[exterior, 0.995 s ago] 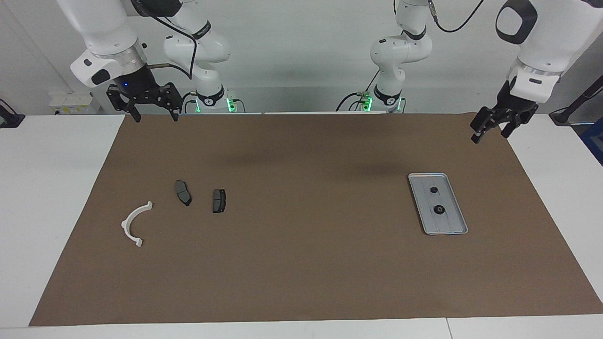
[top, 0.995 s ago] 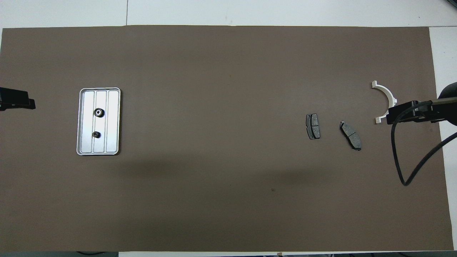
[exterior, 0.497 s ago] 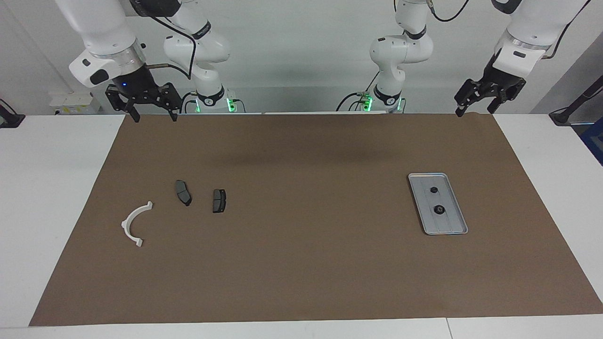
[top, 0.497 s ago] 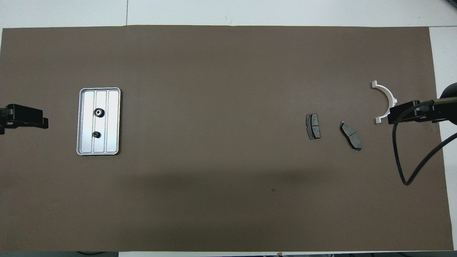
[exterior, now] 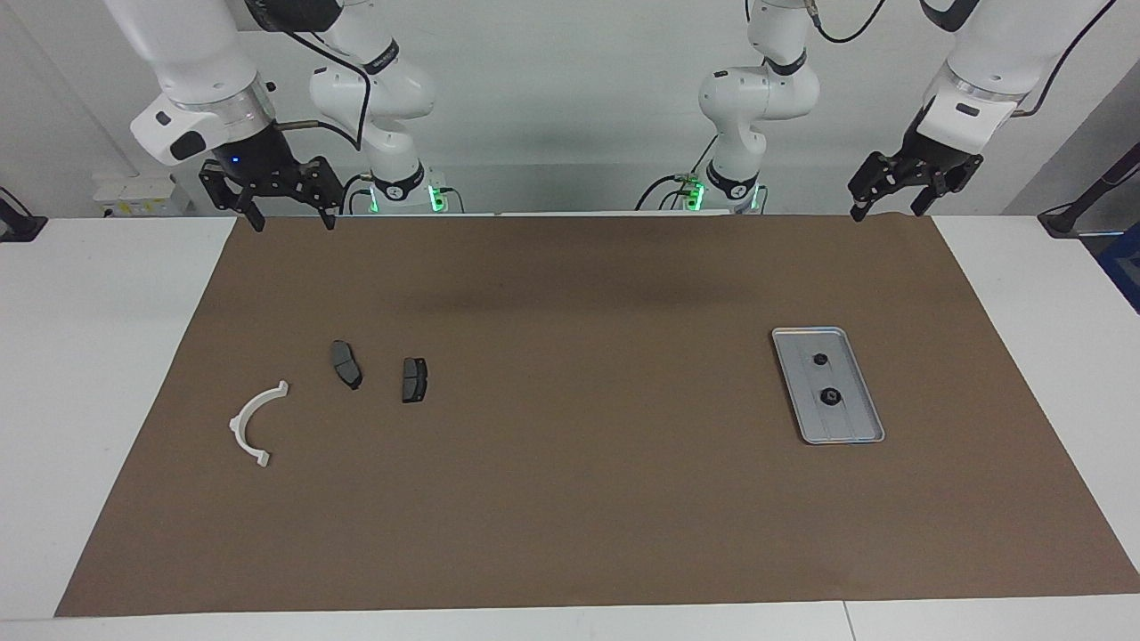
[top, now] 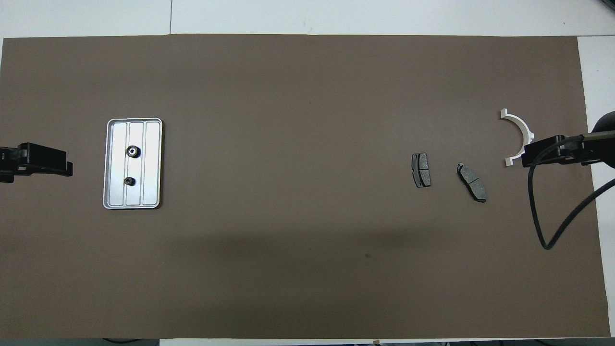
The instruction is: Pick bearing gear from pile to tray
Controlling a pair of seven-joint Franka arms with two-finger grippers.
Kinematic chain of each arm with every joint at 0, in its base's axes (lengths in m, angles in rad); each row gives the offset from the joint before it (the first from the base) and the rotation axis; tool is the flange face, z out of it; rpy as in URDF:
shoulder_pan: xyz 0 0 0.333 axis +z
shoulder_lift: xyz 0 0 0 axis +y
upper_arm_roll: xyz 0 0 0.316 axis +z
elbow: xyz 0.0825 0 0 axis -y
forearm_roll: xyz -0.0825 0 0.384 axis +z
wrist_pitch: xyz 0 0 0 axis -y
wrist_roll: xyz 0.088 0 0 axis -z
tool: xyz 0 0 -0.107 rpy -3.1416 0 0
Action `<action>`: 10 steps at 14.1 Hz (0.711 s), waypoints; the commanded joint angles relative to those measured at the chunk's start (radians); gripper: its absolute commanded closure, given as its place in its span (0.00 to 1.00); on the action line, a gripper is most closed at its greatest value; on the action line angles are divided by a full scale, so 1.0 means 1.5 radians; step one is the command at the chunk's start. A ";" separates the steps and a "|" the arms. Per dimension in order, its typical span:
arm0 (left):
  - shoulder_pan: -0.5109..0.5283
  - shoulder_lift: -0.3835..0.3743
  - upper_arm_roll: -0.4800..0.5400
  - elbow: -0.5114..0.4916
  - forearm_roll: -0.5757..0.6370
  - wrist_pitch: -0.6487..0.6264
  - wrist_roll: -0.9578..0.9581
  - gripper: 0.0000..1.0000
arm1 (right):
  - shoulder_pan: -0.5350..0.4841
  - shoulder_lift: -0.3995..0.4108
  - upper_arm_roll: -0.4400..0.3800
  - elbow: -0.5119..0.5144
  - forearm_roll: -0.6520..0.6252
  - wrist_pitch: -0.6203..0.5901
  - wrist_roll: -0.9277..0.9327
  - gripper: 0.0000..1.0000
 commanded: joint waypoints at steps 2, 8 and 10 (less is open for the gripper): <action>-0.020 0.011 0.011 0.024 0.008 -0.025 0.001 0.00 | 0.001 -0.005 -0.002 -0.008 -0.014 0.007 0.008 0.00; -0.020 0.007 0.011 0.023 0.007 -0.026 0.007 0.00 | 0.001 -0.005 -0.002 -0.008 -0.014 0.008 0.008 0.00; -0.020 0.007 0.012 0.022 0.006 -0.025 0.007 0.00 | 0.001 -0.005 -0.002 -0.008 -0.014 0.008 0.008 0.00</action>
